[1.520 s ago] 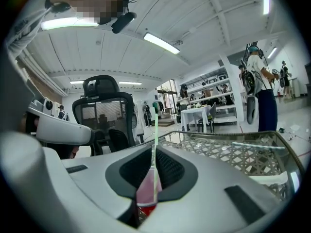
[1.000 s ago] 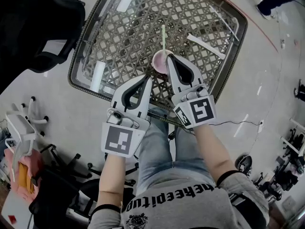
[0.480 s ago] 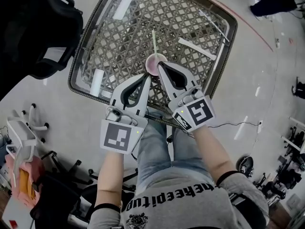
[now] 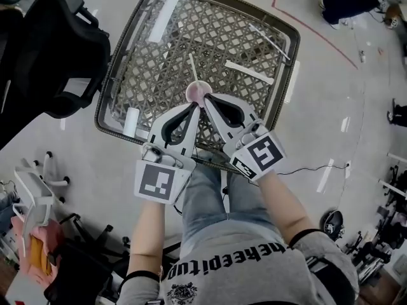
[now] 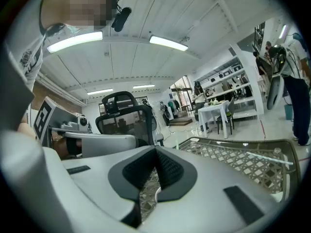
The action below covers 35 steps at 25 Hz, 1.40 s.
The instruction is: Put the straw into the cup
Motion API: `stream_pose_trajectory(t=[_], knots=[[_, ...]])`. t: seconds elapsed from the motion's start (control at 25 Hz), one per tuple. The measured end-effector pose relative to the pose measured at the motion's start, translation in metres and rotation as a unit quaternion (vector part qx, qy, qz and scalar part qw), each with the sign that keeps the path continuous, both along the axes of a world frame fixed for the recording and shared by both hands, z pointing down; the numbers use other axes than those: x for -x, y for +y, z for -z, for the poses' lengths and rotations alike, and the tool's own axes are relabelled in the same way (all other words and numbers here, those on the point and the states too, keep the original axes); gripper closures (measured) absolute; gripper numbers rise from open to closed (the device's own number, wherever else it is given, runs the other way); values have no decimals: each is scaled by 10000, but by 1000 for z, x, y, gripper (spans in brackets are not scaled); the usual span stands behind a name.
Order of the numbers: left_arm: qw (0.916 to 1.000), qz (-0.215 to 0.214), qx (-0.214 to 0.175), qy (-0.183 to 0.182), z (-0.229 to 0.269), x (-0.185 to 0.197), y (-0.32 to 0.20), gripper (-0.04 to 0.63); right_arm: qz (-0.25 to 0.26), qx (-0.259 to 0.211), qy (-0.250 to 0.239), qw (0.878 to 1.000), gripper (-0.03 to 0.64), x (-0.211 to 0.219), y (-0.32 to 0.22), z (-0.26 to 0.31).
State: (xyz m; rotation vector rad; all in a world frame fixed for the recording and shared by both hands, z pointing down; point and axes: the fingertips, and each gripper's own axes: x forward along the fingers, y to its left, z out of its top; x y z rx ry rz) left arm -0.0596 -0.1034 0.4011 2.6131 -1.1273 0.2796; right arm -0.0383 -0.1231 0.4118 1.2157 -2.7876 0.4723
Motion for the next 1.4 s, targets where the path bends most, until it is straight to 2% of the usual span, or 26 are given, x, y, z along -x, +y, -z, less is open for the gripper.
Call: stream_pose_trajectory(t=[0.28, 0.44, 0.56, 0.76, 0.96, 1.16, 1.4], knots=[[9994, -37, -291, 170, 37, -12, 3, 571, 47, -120, -28, 9999, 620, -11, 12, 38], [9995, -74, -275, 151, 43, -15, 1, 571, 85, -118, -97, 9998, 620, -11, 12, 45], [9984, -57, -465, 317, 54, -18, -1, 571, 124, -158, -87, 9998, 620, -12, 14, 53], [9990, -146, -377, 213, 63, -23, -2, 571, 243, -262, -108, 9993, 620, -14, 14, 70], [9968, -150, -711, 329, 86, -28, -3, 571, 327, -363, -97, 9988, 620, -17, 20, 89], [9980, -208, -546, 229, 95, -31, 4, 571, 381, -417, -134, 9983, 620, -19, 23, 102], [9960, -142, -803, 376, 107, -33, 4, 571, 416, -515, -139, 9977, 620, -22, 26, 112]])
